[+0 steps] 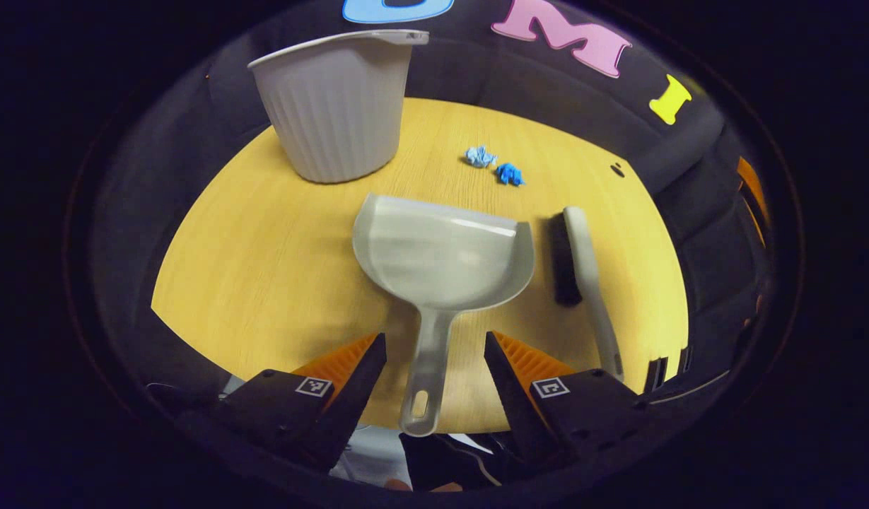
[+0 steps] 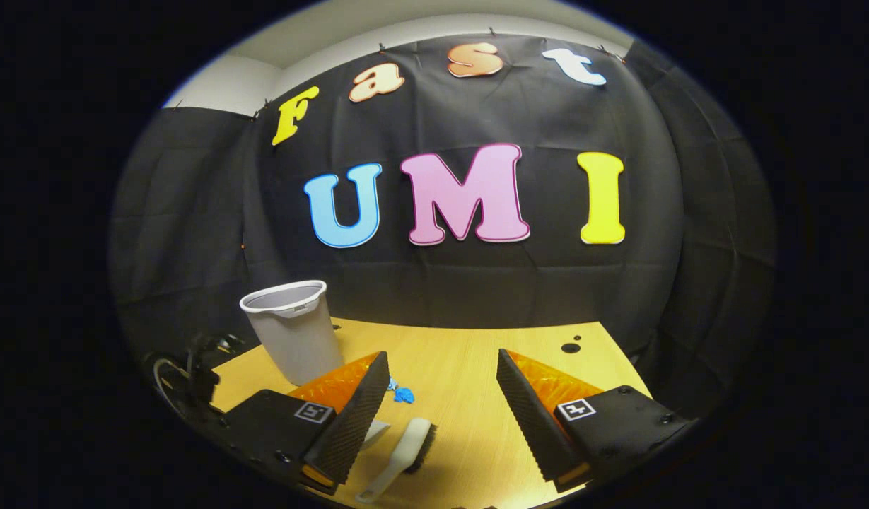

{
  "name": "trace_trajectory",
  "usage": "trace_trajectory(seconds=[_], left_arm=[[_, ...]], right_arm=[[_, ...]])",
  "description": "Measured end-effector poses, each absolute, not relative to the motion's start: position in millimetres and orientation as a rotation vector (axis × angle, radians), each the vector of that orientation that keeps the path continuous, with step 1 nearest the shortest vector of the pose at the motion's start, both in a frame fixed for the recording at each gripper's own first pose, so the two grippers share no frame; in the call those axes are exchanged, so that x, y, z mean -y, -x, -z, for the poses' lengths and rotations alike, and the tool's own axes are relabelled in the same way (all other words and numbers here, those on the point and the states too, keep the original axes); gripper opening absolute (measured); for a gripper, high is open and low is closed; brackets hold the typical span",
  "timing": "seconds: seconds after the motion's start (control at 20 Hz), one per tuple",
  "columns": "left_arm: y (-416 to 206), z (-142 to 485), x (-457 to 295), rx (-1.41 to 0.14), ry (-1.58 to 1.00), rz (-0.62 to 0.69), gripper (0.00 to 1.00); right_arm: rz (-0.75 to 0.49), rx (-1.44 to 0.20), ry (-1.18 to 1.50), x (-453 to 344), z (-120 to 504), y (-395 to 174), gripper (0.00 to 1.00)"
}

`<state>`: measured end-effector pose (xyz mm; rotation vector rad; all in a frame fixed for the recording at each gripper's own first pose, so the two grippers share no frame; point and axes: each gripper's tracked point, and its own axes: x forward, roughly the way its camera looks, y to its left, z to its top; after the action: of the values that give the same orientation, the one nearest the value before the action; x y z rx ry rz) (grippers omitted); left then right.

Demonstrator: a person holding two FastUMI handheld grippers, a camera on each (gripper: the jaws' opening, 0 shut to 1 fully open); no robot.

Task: Pick up the small broom and dustpan from the desktop, sweep the trash into the dustpan with the broom, and then empty the trash into the garbage bin.

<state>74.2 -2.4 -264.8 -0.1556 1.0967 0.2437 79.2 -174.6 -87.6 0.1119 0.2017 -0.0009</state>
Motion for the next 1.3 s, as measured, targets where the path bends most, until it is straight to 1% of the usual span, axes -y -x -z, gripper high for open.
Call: trace_trajectory(seconds=[0.1,0.15,0.25,0.3,0.35,0.4,0.5,0.55,0.6,0.65,0.7,0.75,0.8,0.95,1.15,1.25,1.3], left_arm=[[-83,281,1,-1.198,0.157,-0.265,0.85],[-89,284,-1,-1.238,0.159,-0.28,0.87],[-97,293,-4,-1.308,0.161,-0.307,0.82],[-101,299,-5,-1.331,0.157,-0.307,0.85],[-103,300,-5,-1.355,0.149,-0.312,0.81],[-105,302,-5,-1.378,0.146,-0.305,0.71],[-110,301,-5,-1.391,0.131,-0.289,0.65],[-112,300,-6,-1.403,0.111,-0.277,0.58],[-114,299,-6,-1.412,0.09,-0.253,0.54],[-115,301,-8,-1.419,0.065,-0.239,0.54],[-115,297,-9,-1.431,0.052,-0.22,0.39],[-113,298,-9,-1.439,0.042,-0.208,0.34],[-113,297,-10,-1.44,0.032,-0.193,0.31],[-113,298,-15,-1.433,0.004,-0.137,0.3],[-110,298,-20,-1.397,-0.003,-0.06,0.3],[-109,299,-21,-1.369,-0.005,-0.047,0.29],[-110,300,-21,-1.36,-0.009,-0.049,0.3]], right_arm=[[-0.006,-0.235,-0.132,181,99,-79,0.99],[-0.011,-0.25,-0.145,183,104,-78,0.99],[-0.05,-0.284,-0.151,179,116,-76,0.99],[-0.057,-0.295,-0.127,179,121,-75,0.98],[-0.061,-0.31,-0.1,180,126,-73,0.98],[-0.065,-0.325,-0.089,182,131,-71,0.98],[-0.075,-0.361,-0.112,179,138,-67,0.98],[-0.072,-0.376,-0.127,178,142,-65,0.98],[-0.067,-0.394,-0.14,177,146,-64,0.98],[-0.064,-0.419,-0.151,174,152,-62,0.98],[-0.058,-0.448,-0.162,170,159,-62,0.98],[-0.051,-0.481,-0.175,166,166,-61,0.98],[-0.048,-0.516,-0.189,159,173,-59,0.98],[-0.03,-0.648,-0.231,130,197,-52,0.98],[-0.004,-0.863,-0.215,96,246,-37,0.98],[0.004,-1.023,-0.201,81,287,-26,0.98],[0.019,-1.091,-0.157,82,305,-20,0.89]])
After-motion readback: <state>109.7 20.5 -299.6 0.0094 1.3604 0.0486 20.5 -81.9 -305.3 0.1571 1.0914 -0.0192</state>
